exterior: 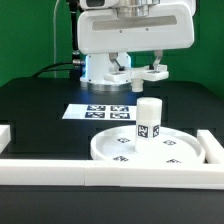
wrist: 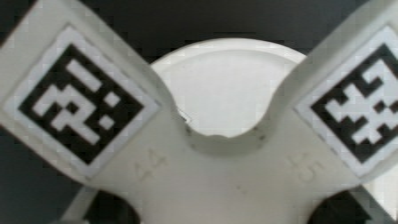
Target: Assemble round table
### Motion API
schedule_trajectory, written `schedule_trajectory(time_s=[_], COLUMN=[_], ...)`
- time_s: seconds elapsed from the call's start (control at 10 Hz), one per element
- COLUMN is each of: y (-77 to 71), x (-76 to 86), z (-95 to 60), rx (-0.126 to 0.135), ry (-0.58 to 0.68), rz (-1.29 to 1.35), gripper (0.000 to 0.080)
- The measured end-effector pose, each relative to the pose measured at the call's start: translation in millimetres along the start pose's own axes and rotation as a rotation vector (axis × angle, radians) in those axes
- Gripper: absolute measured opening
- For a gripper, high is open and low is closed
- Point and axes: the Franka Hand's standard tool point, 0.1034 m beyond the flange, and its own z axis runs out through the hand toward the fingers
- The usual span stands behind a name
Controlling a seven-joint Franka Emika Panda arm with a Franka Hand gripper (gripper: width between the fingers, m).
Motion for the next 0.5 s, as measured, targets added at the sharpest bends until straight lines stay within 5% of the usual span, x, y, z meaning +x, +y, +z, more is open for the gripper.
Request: schedule_trajectory(time_s=[0.5], y=[-27.5], x=[45.4], z=[-5.1], rx=[-0.060], ry=[-0.019], rz=[-0.213], gripper=[0.0448])
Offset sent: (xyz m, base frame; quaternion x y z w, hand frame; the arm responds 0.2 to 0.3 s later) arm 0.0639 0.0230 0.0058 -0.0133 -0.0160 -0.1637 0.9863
